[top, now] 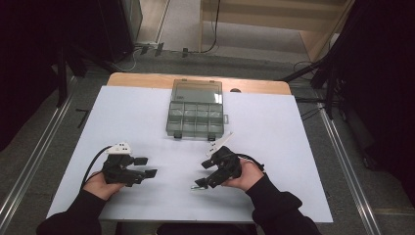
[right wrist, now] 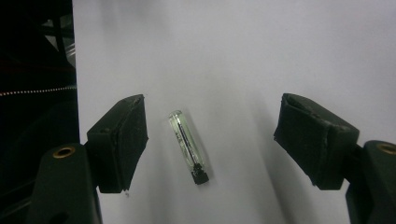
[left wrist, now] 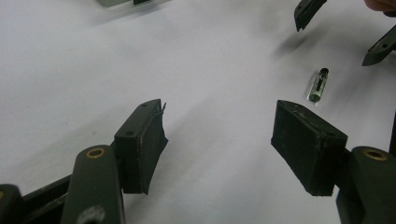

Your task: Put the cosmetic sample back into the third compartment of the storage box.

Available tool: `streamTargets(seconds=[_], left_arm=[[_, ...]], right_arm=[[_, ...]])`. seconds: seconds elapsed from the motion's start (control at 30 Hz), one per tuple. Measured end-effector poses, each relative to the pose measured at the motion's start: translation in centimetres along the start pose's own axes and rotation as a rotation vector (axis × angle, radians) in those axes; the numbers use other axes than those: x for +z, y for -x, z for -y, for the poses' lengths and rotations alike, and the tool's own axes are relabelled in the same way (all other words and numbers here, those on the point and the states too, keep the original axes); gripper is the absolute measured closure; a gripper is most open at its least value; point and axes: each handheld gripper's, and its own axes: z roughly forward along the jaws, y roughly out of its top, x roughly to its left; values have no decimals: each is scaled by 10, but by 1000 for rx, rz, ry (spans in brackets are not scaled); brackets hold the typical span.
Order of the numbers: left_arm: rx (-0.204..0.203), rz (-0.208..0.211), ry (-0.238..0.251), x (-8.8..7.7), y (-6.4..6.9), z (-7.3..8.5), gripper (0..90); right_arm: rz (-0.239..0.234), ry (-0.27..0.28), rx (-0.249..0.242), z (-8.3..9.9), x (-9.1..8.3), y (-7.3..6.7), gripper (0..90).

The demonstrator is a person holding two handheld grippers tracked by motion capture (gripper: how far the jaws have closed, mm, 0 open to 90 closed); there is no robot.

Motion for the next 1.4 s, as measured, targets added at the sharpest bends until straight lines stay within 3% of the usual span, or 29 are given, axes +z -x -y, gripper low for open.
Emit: streamTargets(seconds=[0.13,0.7,1.0,1.13,1.4], left_arm=[[-4,-4,-4,-1,0,2,338],[17,-8,-27,2,1,3,338],[23,-4,-34,3,1,2,338],[20,-5,-37,4,1,3,338],[25,-8,-41,4,1,3,338]], right_arm=[[2,-16,-53,-1,3,-1,266],[19,-104,-154,-1,16,-12,316],[30,-134,-178,0,20,-15,369],[42,-157,-167,1,22,-16,392],[64,-157,-192,1,24,-20,440]])
